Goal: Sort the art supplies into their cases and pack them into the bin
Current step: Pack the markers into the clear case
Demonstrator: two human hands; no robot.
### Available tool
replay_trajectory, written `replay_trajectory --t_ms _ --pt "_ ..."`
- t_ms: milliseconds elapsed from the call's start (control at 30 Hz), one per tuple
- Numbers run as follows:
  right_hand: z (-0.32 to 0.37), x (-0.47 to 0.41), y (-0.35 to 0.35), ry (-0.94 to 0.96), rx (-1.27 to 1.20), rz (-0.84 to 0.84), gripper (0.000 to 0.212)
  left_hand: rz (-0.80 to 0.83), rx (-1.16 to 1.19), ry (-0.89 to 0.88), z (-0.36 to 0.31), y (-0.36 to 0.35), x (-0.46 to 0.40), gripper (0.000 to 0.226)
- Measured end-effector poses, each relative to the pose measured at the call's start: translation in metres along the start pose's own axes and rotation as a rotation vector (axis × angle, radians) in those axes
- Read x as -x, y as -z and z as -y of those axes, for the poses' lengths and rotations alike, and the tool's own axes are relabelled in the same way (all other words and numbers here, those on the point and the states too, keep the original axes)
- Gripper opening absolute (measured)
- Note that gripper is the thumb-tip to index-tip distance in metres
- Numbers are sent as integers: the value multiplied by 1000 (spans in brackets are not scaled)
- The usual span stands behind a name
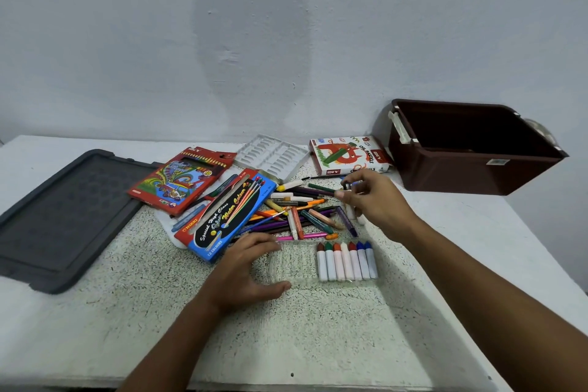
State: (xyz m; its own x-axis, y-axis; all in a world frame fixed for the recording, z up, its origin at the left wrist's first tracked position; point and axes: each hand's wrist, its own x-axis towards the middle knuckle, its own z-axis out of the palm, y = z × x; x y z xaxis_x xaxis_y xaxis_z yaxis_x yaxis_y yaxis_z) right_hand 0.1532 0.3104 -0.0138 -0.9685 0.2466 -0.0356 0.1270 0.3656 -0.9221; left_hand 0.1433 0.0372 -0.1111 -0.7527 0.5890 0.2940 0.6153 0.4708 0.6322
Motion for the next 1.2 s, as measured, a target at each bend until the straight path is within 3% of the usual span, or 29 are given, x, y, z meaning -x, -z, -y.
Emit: replay_trajectory --t_ms 267,433,567,833,1200 --pt "6 23 -32 12 23 170 23 -4 1 -1 0 1 0 70" --pt "-4 28 -46 -13 165 275 39 -10 -4 -8 -1 0 0 69" --pt "-8 28 -47 86 436 285 38 -17 9 4 0 0 0 69" --pt "-14 30 -51 140 455 224 24 -15 0 4 0 0 0 69" --pt "-21 32 -55 210 727 276 45 -30 -10 -26 -2 0 0 68"
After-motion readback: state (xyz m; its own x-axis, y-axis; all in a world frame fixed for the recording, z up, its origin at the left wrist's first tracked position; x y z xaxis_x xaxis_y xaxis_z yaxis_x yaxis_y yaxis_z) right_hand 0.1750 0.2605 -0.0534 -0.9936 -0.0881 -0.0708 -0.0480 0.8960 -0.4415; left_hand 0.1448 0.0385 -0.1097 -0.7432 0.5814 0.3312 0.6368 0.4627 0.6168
